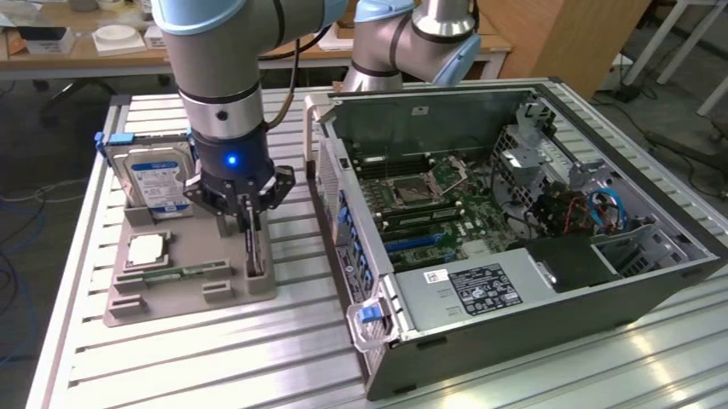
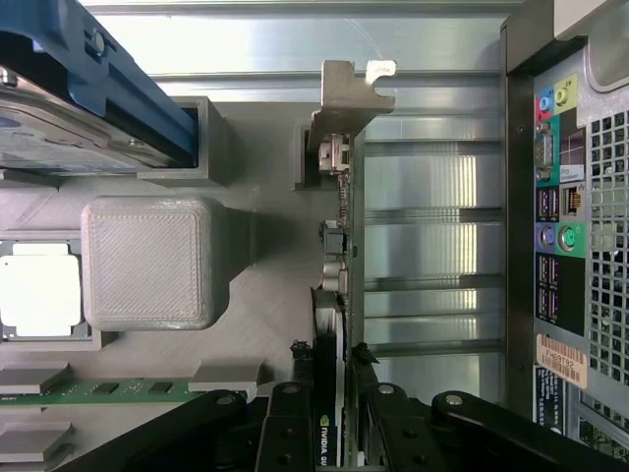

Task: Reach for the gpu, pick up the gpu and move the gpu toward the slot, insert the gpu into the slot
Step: 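Pick up the gpu and move the gpu toward the slot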

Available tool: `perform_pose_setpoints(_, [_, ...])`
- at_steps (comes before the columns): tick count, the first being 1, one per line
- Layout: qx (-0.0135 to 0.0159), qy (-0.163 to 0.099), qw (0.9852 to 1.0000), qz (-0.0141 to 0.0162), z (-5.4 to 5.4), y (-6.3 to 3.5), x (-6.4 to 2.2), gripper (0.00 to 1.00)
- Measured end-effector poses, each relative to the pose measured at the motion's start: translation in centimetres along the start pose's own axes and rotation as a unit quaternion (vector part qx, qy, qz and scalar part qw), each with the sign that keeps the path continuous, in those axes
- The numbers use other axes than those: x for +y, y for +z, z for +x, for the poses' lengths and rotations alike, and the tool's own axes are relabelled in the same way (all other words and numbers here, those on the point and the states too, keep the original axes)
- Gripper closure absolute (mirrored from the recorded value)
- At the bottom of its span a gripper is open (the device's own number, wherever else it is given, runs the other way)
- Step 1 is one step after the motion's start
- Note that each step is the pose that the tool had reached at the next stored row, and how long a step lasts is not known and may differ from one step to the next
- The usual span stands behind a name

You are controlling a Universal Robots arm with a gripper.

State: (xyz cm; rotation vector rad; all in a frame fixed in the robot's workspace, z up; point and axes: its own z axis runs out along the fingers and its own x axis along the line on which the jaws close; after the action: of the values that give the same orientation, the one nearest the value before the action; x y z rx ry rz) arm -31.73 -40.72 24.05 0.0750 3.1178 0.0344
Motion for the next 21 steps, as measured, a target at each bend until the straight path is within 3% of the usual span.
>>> perform_pose_setpoints(12, [-0.0001,0.000,1.0000,-0.0001,0.00,-0.04,0.00,0.75])
perform_pose_setpoints(21, [-0.0001,0.000,1.0000,0.0000,-0.02,-0.89,0.02,0.75])
